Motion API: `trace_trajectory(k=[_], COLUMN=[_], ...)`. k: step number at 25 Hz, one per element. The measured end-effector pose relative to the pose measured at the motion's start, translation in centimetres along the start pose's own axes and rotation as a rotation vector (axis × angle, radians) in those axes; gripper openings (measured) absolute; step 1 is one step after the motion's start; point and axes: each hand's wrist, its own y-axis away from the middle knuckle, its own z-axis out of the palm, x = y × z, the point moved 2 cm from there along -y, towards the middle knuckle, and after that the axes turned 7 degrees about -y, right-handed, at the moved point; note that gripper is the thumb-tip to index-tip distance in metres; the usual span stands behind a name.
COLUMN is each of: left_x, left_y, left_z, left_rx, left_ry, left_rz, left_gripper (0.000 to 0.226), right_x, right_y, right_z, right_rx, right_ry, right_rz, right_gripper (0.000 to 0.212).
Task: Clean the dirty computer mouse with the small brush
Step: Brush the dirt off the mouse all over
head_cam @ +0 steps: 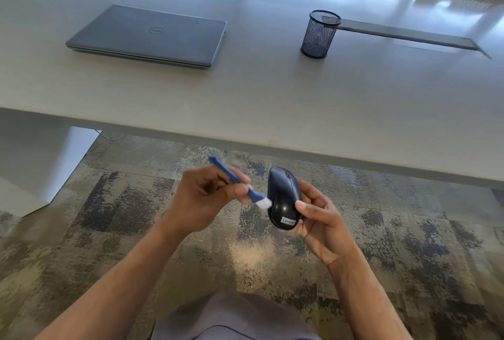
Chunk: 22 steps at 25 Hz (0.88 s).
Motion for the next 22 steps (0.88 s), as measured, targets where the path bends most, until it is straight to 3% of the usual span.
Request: trace_trajectory(k=[4,8,17,22], left_x=[-0.4,-1.0,-2.6,-2.2], left_y=[1.4,1.0,-0.9,-0.7], left_z=[0.9,1.1,1.9,1.7], left_rx=[-0.037,0.041,0.222,0.243], left_ry=[-0.054,-0.179,-0.328,-0.235], left_rz=[0.057,0.043,0.009,-0.012], left_gripper=[0.012,0.013,0.014,0.012], right_x=[-0.2,0.2,1.3,1.4], right_y=[-0.2,-0.1,1.0,1.0], right_z=[0.3,0.4,0.3,0.5], right_rx=[-0.034,-0.029,-0.002,-0.011], right_ry=[-0.013,0.002,0.007,-0.011], right_rz=[-0.014,-0.009,0.007,0.007], right_gripper=[0.052,0.066,0.057,0.069])
